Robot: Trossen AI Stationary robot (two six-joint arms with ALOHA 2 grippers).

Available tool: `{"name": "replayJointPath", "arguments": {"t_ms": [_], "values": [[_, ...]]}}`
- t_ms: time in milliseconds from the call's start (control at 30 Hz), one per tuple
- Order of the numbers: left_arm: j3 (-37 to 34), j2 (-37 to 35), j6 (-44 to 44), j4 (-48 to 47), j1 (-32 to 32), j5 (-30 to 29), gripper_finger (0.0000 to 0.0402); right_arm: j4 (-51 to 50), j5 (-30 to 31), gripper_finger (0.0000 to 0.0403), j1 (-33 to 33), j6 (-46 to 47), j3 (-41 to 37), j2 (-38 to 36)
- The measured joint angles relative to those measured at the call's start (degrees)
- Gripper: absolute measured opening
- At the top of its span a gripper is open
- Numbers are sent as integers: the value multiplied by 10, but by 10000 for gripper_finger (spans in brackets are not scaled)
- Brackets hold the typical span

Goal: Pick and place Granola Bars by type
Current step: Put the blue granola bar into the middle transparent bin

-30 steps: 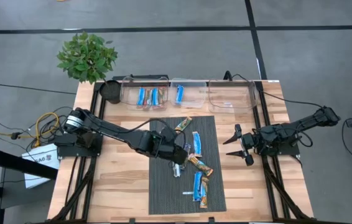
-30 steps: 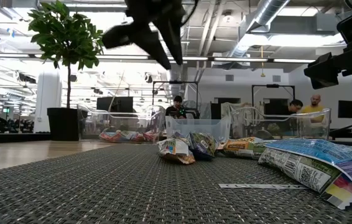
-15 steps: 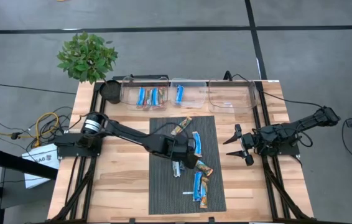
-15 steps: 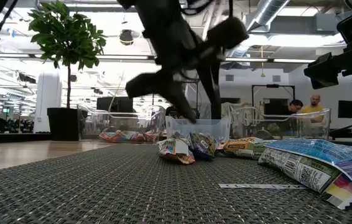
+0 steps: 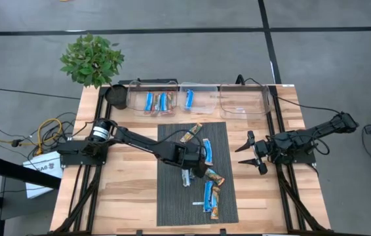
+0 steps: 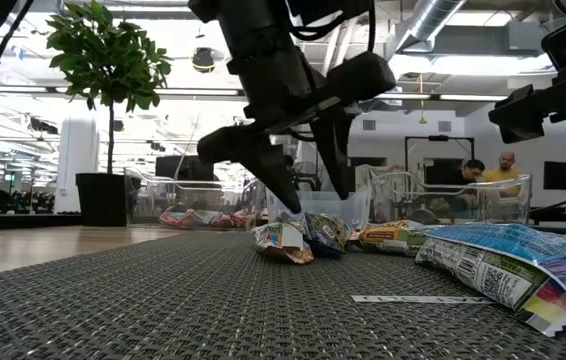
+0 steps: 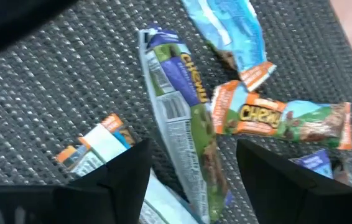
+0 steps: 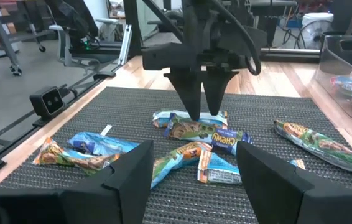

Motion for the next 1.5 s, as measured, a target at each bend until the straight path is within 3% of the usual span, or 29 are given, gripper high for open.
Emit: {"name": "replayJointPath", "arguments": {"t_ms": [333, 633, 1000, 1500], "values": [[0, 0, 10, -2, 1, -2, 202, 1, 0, 221, 0, 0, 0, 0], [4, 44, 11, 30, 1, 39, 200, 3, 0, 221, 0, 0, 0, 0], [9, 53, 27, 28, 1, 42, 196, 1, 0, 221, 0, 0, 0, 0], [9, 55, 65, 29, 1, 43, 56, 1, 0, 221, 0, 0, 0, 0]]}}
